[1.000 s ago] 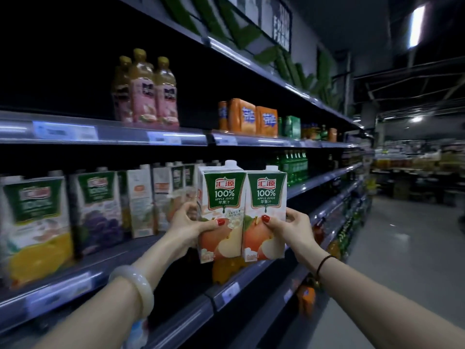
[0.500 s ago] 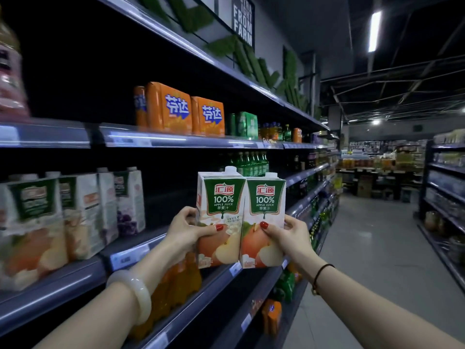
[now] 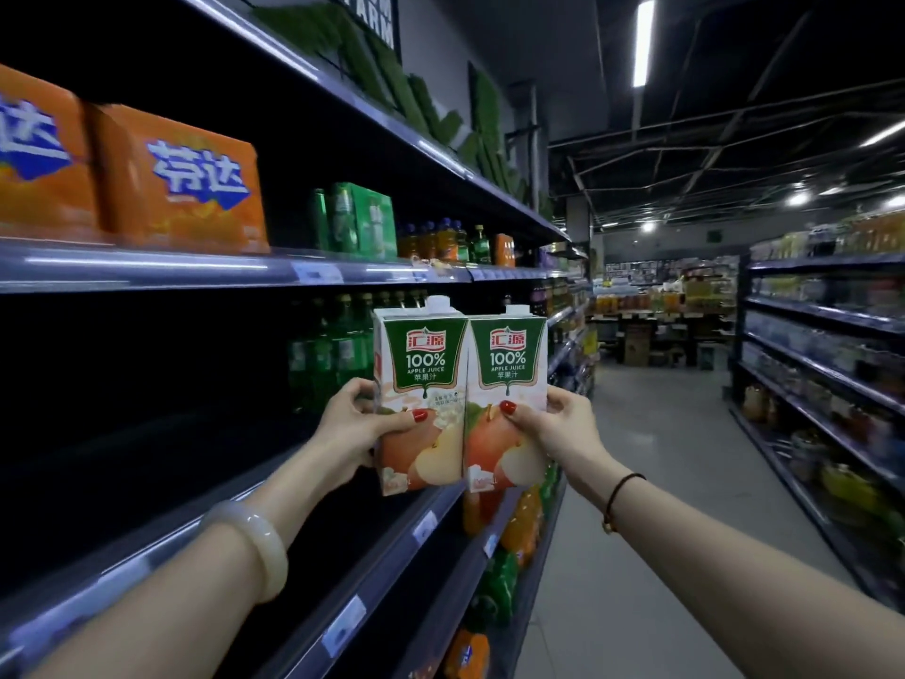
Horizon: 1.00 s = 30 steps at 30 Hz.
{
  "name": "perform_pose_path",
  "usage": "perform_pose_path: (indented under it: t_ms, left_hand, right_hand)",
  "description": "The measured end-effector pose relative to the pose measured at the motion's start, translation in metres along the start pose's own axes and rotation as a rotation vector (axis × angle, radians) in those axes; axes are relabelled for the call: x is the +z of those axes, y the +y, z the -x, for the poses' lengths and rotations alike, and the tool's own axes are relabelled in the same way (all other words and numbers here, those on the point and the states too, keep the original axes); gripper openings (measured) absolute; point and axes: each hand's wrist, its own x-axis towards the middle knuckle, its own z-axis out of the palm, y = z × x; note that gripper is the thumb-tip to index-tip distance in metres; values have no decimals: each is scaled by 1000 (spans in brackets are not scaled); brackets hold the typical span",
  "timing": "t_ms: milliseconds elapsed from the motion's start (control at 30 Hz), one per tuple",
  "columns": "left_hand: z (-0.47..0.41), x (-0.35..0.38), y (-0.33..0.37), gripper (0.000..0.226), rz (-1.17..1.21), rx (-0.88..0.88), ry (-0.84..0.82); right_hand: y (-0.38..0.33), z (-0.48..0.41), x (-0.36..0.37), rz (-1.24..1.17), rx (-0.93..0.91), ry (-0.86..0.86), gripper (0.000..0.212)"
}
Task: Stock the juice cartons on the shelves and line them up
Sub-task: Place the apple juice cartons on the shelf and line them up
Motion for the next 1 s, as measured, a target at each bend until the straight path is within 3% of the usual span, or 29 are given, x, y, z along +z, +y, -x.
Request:
perform_pose_path:
  t_ms: [500, 1000]
  left_hand:
    - [-310, 235, -93, 53, 40, -14, -16]
    - [-600, 344, -180, 49, -4, 17, 49]
  right_hand:
    - [158, -336, -133, 32, -5, 10, 15]
    - [308, -638, -159, -27, -28, -75, 20]
